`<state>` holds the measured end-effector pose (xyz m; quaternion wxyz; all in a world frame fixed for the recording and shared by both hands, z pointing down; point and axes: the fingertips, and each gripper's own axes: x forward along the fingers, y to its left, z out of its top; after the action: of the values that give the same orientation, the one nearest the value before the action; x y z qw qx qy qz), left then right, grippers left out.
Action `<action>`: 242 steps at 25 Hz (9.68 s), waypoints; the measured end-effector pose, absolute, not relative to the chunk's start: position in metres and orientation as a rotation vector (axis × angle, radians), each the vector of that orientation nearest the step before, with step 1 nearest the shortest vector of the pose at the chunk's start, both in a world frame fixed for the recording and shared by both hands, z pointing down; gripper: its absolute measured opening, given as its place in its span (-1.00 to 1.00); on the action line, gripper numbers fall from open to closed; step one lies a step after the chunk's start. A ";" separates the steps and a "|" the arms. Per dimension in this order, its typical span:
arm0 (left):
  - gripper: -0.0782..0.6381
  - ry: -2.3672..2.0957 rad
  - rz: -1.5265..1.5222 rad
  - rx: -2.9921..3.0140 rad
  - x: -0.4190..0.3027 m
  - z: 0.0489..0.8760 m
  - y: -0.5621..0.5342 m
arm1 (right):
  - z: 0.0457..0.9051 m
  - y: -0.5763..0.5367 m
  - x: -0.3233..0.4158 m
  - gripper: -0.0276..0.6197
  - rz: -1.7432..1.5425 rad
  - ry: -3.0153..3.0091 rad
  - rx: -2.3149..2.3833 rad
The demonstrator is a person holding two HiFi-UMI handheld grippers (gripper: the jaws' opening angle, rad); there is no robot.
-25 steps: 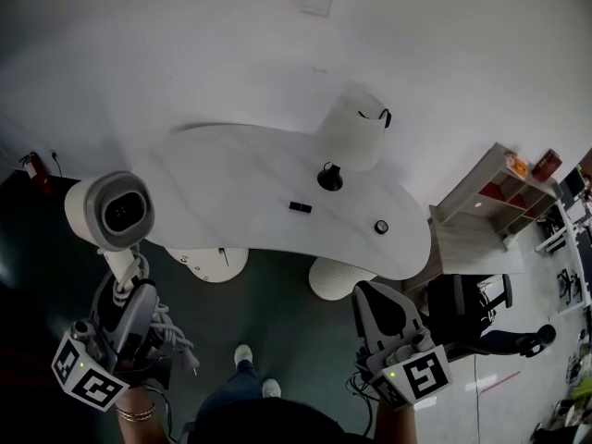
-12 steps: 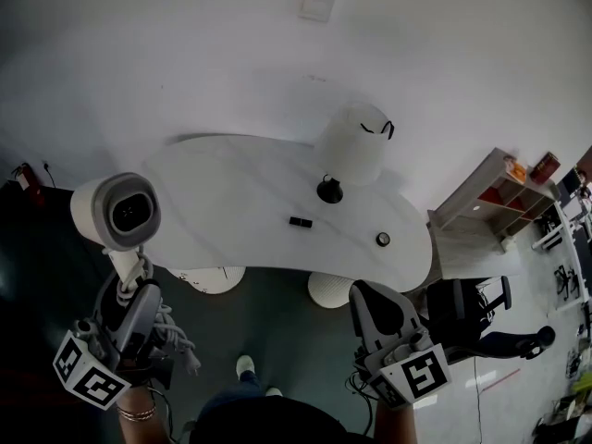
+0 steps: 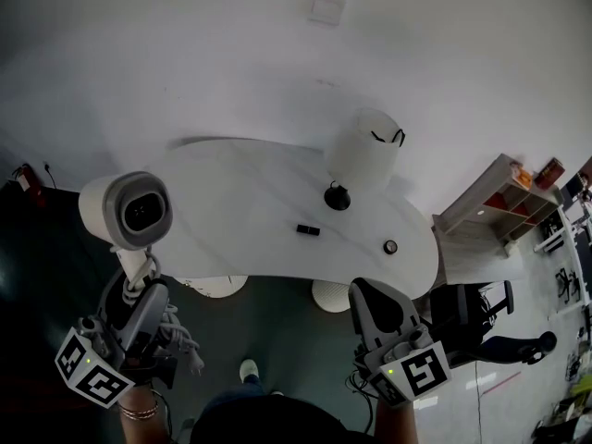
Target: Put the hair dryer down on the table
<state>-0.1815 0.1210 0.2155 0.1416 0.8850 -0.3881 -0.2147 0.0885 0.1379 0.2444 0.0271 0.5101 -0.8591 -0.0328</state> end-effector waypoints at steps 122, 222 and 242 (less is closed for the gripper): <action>-0.04 -0.733 0.406 2.544 -0.103 0.418 -0.162 | 0.310 -0.169 0.097 -0.86 0.165 -2.505 1.524; -0.04 -0.523 0.850 2.398 -0.020 0.609 -0.152 | 0.413 -0.126 0.092 -0.86 0.576 -2.277 1.560; 0.04 -0.538 0.857 2.428 -0.022 0.608 -0.149 | 0.412 -0.129 0.089 -0.86 0.570 -2.297 1.541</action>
<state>-0.0216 -0.1488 0.6076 0.2528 0.8931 -0.1978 0.3151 0.0890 -0.1295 0.4123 0.1579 0.5388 -0.8031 0.1993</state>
